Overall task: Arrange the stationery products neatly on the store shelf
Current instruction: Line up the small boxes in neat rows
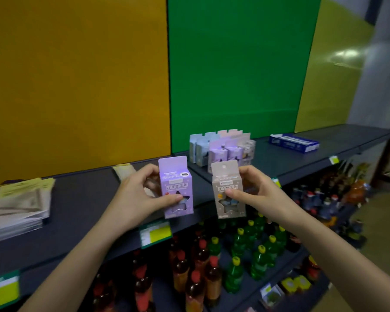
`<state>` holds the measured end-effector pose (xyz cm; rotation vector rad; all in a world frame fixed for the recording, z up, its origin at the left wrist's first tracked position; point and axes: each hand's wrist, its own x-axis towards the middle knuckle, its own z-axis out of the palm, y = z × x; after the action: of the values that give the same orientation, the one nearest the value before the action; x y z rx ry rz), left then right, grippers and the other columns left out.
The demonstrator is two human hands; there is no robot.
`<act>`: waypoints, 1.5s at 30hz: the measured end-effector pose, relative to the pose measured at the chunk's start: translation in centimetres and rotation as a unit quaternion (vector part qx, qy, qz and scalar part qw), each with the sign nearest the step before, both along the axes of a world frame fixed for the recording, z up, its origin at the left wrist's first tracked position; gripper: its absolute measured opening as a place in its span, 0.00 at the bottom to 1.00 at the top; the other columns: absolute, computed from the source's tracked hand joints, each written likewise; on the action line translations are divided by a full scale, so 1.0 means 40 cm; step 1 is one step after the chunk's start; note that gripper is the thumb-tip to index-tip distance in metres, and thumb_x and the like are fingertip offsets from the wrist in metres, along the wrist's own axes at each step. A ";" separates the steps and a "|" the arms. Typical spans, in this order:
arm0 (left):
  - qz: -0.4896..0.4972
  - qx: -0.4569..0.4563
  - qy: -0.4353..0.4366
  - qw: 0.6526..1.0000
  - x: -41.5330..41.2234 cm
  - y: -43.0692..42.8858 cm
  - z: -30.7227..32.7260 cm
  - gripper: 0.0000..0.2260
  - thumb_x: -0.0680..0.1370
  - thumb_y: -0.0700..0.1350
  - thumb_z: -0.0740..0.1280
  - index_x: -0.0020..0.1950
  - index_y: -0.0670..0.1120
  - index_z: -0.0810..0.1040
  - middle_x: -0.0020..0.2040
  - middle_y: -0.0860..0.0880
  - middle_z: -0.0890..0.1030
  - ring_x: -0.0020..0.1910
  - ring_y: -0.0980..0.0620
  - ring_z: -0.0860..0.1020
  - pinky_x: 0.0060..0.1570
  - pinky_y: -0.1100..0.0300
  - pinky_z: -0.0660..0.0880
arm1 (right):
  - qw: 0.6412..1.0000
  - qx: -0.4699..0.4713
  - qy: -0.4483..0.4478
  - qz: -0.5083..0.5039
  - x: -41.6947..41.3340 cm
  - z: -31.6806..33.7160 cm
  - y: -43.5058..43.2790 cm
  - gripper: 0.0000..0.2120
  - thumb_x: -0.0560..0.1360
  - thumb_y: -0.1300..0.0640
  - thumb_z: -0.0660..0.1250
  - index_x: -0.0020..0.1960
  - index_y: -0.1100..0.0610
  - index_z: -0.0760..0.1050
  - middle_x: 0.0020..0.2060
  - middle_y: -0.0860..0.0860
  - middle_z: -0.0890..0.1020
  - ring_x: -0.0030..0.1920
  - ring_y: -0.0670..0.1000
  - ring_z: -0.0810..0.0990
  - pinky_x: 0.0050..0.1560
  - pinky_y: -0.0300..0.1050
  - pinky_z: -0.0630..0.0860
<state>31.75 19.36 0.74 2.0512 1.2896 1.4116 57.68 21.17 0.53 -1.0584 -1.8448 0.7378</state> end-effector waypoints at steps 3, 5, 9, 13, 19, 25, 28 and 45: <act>-0.014 -0.003 0.030 0.999 0.081 0.044 0.005 0.21 0.56 0.62 0.72 0.43 0.52 0.76 0.42 0.54 0.83 0.38 0.57 0.79 0.40 0.60 0.75 | 1.000 0.005 -0.001 -0.004 0.081 0.002 0.037 0.18 0.67 0.49 0.71 0.54 0.52 0.74 0.49 0.46 0.83 0.50 0.44 0.81 0.53 0.42 0.75; -0.019 -0.005 0.044 0.999 0.128 0.077 0.012 0.22 0.56 0.62 0.72 0.44 0.52 0.76 0.42 0.54 0.83 0.38 0.57 0.79 0.40 0.58 0.76 | 1.000 0.005 0.008 -0.007 0.127 0.005 0.064 0.19 0.65 0.47 0.70 0.54 0.51 0.74 0.48 0.45 0.84 0.49 0.43 0.81 0.52 0.41 0.76; -0.035 -0.005 0.071 0.997 0.223 0.146 0.026 0.23 0.57 0.60 0.73 0.47 0.51 0.77 0.43 0.51 0.84 0.39 0.53 0.79 0.41 0.56 0.78 | 1.000 0.014 0.022 -0.014 0.212 0.000 0.142 0.20 0.64 0.46 0.71 0.53 0.49 0.75 0.48 0.47 0.84 0.51 0.48 0.81 0.53 0.47 0.77; -0.032 -0.006 0.099 0.995 0.291 0.233 0.044 0.23 0.58 0.58 0.74 0.50 0.53 0.77 0.41 0.52 0.83 0.36 0.52 0.78 0.40 0.56 0.78 | 1.000 0.023 0.009 -0.019 0.297 0.005 0.244 0.19 0.64 0.46 0.70 0.53 0.50 0.75 0.49 0.48 0.83 0.51 0.49 0.81 0.54 0.46 0.77; -0.021 -0.021 0.103 0.994 0.345 0.346 0.094 0.26 0.56 0.59 0.73 0.51 0.55 0.77 0.42 0.56 0.84 0.35 0.56 0.80 0.39 0.55 0.79 | 1.000 0.009 0.010 0.009 0.391 0.022 0.421 0.22 0.63 0.47 0.70 0.55 0.51 0.74 0.51 0.50 0.81 0.51 0.51 0.81 0.41 0.41 0.78; -0.018 -0.049 0.085 0.995 0.379 0.413 0.114 0.27 0.55 0.61 0.73 0.52 0.58 0.77 0.47 0.56 0.84 0.41 0.52 0.83 0.46 0.48 0.80 | 0.999 0.008 0.021 0.045 0.462 0.030 0.579 0.19 0.62 0.48 0.71 0.51 0.47 0.73 0.44 0.45 0.82 0.45 0.48 0.81 0.42 0.40 0.79; -0.005 -0.054 0.072 0.996 0.381 0.432 0.120 0.25 0.55 0.60 0.74 0.50 0.58 0.77 0.47 0.51 0.84 0.43 0.49 0.83 0.43 0.49 0.81 | 0.999 0.013 0.008 0.049 0.479 0.026 0.654 0.22 0.61 0.46 0.72 0.53 0.49 0.73 0.42 0.43 0.83 0.44 0.45 0.81 0.48 0.44 0.78; 0.216 0.000 0.021 0.976 0.349 0.438 0.195 0.25 0.55 0.57 0.77 0.47 0.51 0.77 0.45 0.50 0.82 0.44 0.48 0.81 0.42 0.54 0.78 | 0.986 0.055 -0.015 0.159 0.480 -0.017 0.856 0.17 0.63 0.55 0.76 0.49 0.48 0.74 0.42 0.46 0.82 0.45 0.40 0.79 0.40 0.34 0.76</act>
<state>45.73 36.89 8.52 1.8818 1.8362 1.5422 76.89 55.43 -0.16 -0.7141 -2.0824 0.7960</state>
